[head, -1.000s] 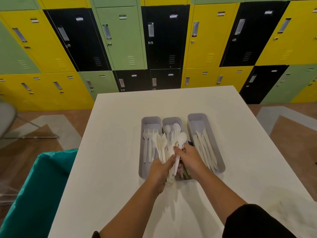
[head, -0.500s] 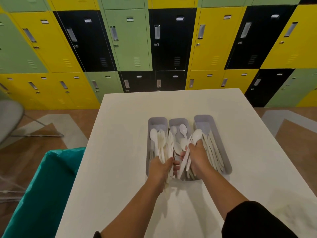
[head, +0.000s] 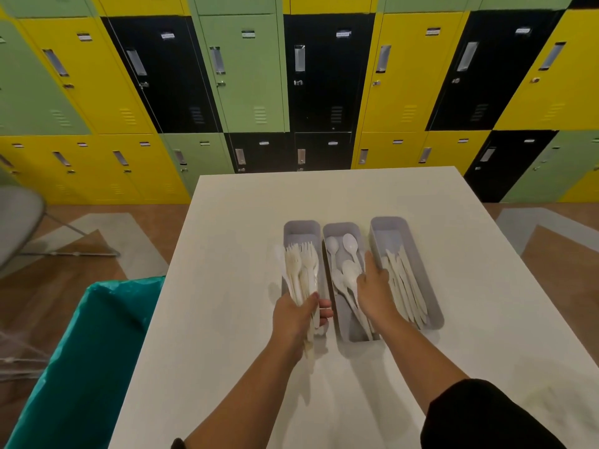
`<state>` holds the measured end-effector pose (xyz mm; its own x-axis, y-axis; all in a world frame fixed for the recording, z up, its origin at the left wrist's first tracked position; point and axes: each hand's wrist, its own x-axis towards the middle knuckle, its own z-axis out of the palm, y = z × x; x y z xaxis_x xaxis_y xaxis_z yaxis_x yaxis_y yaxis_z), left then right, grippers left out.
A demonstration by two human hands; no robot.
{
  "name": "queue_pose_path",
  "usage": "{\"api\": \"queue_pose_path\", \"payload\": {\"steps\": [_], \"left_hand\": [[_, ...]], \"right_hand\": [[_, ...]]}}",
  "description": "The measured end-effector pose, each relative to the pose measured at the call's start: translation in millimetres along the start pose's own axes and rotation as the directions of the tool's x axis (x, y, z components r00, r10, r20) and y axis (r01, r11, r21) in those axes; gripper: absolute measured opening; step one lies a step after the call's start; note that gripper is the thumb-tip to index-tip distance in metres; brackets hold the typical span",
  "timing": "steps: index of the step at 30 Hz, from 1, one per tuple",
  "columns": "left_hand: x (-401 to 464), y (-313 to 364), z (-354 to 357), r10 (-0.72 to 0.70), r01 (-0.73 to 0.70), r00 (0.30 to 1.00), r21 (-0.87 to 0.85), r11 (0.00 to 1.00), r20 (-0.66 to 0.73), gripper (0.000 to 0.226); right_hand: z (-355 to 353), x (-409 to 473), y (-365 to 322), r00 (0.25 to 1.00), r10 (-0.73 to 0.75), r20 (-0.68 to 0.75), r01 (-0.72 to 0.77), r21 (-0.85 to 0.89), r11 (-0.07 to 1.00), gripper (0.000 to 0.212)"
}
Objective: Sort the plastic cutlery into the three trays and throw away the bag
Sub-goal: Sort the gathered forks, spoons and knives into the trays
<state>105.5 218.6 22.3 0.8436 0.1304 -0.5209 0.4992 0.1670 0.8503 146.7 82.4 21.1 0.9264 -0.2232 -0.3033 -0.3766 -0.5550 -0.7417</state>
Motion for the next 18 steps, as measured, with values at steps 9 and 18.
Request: {"api": "queue_pose_path", "payload": {"steps": [9,18], "left_hand": [[6.5,3.1,-27.3,0.022,-0.02,0.996,0.022,1.0,-0.084,0.022],[0.1,6.2,-38.5,0.018,-0.018,1.0,-0.037,0.999,0.005,0.023]], "right_hand": [[34.4,-8.7,-30.9,0.93,-0.004,0.367,-0.127,0.331,0.935,0.028],[42.5,-6.5,-19.9,0.987,-0.142,0.081,0.125,0.181,0.975,0.035]]}}
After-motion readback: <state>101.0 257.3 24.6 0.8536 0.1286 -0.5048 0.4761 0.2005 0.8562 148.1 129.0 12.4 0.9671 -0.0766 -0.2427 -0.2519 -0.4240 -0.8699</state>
